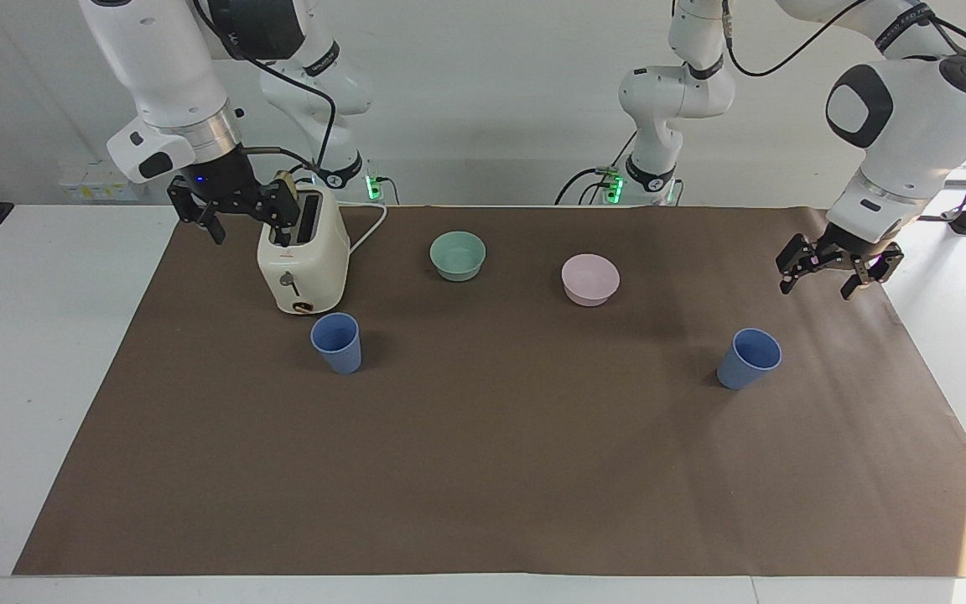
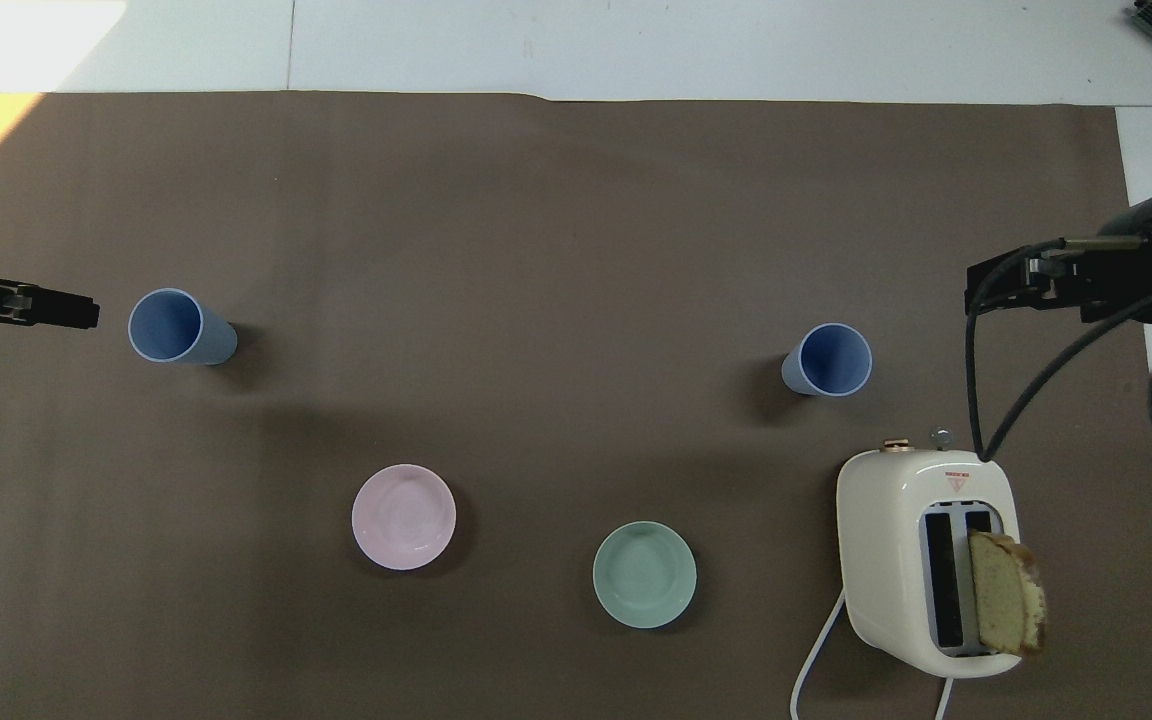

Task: Stack blue cups with both arms
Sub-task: 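Reach the left gripper to the nearby blue cup and grasp its rim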

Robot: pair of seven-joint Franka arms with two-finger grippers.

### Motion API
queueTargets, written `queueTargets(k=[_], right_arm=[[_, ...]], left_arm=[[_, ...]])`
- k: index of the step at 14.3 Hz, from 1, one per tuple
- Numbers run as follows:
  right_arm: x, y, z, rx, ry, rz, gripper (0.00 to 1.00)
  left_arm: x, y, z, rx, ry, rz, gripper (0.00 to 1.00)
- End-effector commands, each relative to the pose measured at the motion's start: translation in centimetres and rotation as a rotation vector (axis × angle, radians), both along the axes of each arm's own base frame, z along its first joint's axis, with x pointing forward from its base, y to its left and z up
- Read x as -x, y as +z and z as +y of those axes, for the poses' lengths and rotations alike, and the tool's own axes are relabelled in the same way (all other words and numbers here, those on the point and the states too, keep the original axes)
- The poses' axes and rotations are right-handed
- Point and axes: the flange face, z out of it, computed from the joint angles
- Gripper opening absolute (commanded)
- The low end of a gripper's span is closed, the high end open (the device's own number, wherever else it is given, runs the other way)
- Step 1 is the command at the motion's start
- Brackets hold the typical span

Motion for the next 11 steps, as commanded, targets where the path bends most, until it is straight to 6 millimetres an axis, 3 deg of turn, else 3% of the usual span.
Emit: queueTargets(k=[1,6,8,11], right_arm=[[0.6,0.0,-0.3,-0.007,-0.014,-0.012,1.0],[0.6,0.0,-0.3,-0.007,-0.014,-0.012,1.0],[0.6,0.0,-0.2,-0.009,-0.014,-0.011,1.0],[0.6,0.0,-0.3,-0.007,-0.014,-0.012,1.0]], left_arm=[[-0.5,-3.5,0.6,-0.012,-0.01,-0.013,1.0],[-1.9,-9.9,0.5,0.015,0.02,0.029,1.0],[-2.3,-11.0,0.6,0.038,0.037,0.031,1.0],[-2.8,-13.6,0.3,0.037,0.039,0.048,0.79]])
